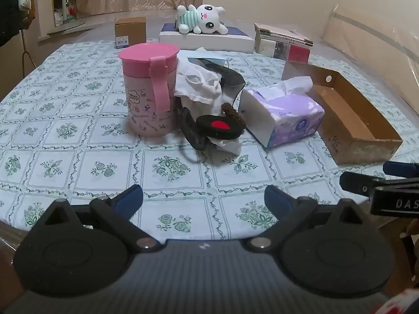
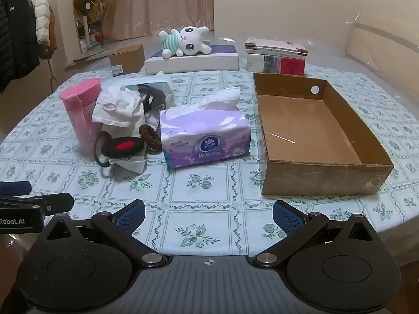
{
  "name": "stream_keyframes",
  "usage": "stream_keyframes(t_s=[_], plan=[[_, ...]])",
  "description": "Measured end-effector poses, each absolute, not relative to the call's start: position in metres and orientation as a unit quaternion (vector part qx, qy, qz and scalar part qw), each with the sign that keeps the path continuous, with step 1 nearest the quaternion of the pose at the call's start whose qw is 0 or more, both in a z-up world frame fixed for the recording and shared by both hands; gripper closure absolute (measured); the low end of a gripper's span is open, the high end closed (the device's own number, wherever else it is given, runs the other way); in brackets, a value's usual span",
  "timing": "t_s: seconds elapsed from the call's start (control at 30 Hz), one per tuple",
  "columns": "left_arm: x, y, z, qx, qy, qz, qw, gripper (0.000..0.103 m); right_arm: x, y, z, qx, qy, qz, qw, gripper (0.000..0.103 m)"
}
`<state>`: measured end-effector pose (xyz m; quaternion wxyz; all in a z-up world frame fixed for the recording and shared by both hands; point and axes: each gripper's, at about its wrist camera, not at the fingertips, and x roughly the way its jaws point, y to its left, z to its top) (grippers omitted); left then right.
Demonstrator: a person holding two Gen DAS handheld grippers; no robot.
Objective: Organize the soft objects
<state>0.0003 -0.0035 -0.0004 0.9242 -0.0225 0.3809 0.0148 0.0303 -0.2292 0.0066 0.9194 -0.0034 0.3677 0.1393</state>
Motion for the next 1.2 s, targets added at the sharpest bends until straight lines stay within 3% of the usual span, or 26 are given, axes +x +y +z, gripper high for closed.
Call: stream_keyframes(t_s=[1.2], plan=[[-0.0033, 0.0015, 0.002, -0.049, 0.375, 0.01, 0.926, 0.006, 0.0311, -0.2315, 0.0131, -0.011, 0.361, 0.13, 0.923, 0.0]])
